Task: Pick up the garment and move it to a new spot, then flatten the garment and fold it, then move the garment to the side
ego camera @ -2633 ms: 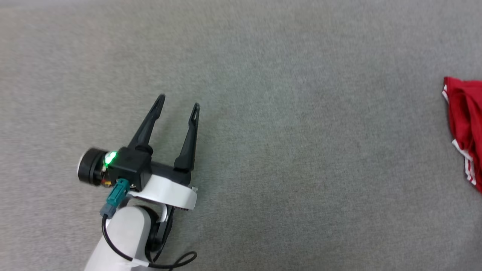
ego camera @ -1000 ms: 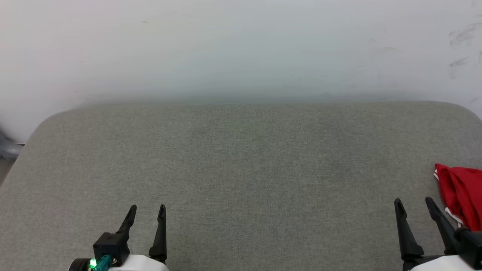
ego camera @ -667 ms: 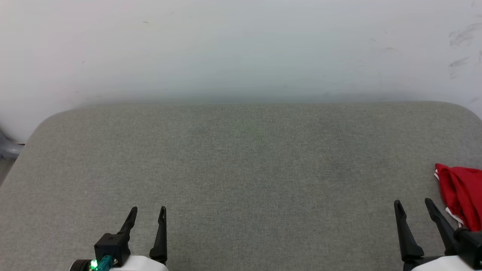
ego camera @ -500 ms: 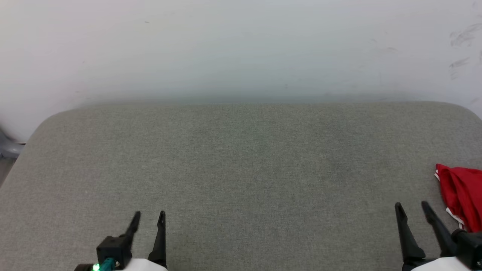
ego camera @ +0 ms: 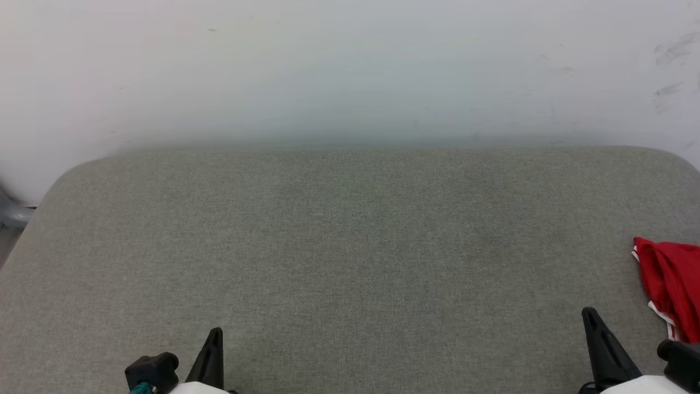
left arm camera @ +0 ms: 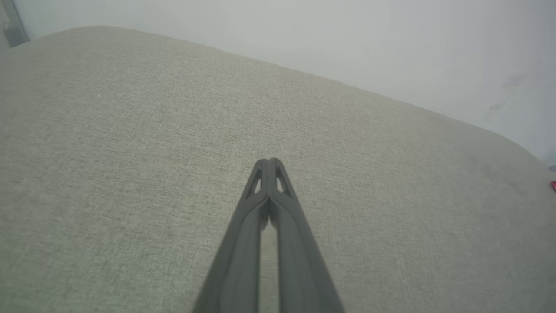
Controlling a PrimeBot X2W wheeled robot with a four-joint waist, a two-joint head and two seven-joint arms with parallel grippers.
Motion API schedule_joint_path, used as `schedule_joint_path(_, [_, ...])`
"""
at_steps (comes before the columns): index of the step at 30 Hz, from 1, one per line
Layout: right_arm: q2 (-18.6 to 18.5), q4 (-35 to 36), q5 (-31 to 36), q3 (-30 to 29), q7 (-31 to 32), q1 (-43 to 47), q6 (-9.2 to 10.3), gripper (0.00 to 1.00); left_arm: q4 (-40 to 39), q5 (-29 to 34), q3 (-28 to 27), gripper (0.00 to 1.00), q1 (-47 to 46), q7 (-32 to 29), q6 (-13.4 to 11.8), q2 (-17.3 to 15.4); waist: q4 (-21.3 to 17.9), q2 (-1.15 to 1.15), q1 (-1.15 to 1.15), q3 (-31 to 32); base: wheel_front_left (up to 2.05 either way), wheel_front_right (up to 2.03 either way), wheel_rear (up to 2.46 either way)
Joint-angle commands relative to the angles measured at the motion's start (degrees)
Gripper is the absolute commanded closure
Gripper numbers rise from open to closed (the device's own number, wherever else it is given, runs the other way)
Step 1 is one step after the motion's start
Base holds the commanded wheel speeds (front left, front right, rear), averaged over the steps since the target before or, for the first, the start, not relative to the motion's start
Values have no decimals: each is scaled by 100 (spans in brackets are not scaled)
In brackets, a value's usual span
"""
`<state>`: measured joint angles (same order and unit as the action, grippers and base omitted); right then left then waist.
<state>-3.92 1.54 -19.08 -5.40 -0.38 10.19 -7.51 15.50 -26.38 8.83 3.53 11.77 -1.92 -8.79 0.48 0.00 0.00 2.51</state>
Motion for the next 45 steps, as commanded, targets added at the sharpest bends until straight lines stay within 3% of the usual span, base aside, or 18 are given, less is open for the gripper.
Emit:
schedule_joint_path(1, [-9, 40, -211, -15, 15, -192, 0, 100, -89, -186, -73, 100, -173, -35, 45, -13, -1, 0, 0, -3, 0, 0, 0])
schedule_joint_path(21, [21, -380, -2103, -43, 193, -590, 1, 100, -116, -1890, -462, 100, -399, -509, 286, 145, -9, 0, 0, -49, 0, 0, 0])
schedule_joint_path(45, [51, -781, -3893, -71, 368, -974, 1, 100, -134, -3504, -840, 100, -616, -964, 515, 300, -19, 0, 0, -105, 0, 0, 0])
